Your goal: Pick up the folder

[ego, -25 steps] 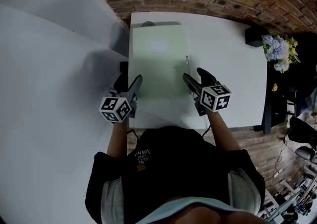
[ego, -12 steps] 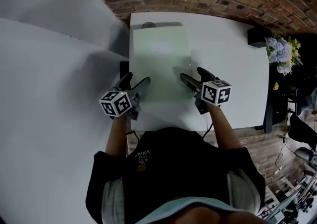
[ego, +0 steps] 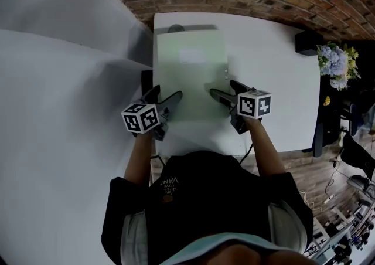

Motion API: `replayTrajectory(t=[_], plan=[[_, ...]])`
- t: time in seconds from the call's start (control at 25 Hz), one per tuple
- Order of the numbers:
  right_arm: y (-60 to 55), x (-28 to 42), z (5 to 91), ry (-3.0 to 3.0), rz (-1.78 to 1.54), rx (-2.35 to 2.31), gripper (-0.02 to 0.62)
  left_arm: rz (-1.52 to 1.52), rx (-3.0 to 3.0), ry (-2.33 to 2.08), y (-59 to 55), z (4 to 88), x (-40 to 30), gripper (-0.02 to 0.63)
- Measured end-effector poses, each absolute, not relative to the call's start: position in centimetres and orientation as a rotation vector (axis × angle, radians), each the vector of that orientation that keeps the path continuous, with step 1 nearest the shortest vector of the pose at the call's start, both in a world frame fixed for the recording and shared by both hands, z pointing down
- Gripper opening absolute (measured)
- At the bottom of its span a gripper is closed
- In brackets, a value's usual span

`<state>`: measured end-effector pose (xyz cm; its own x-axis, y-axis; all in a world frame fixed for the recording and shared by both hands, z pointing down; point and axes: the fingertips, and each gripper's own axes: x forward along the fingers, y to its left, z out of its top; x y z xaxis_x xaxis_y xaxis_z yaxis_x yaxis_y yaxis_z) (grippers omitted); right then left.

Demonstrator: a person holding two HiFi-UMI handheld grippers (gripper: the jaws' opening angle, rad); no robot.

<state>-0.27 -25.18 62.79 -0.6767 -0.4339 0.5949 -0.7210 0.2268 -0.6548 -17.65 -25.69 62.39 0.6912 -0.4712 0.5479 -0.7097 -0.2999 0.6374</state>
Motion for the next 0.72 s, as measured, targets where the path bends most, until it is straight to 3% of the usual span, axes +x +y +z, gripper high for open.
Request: replayTrajectory(t=[0.72], plan=[[-25.5, -1.5, 63.9, -2.197, 1.47, 1.021, 0.454, 0.38, 1.936, -0.887, -25.9, 64.3, -16.6, 0.448]])
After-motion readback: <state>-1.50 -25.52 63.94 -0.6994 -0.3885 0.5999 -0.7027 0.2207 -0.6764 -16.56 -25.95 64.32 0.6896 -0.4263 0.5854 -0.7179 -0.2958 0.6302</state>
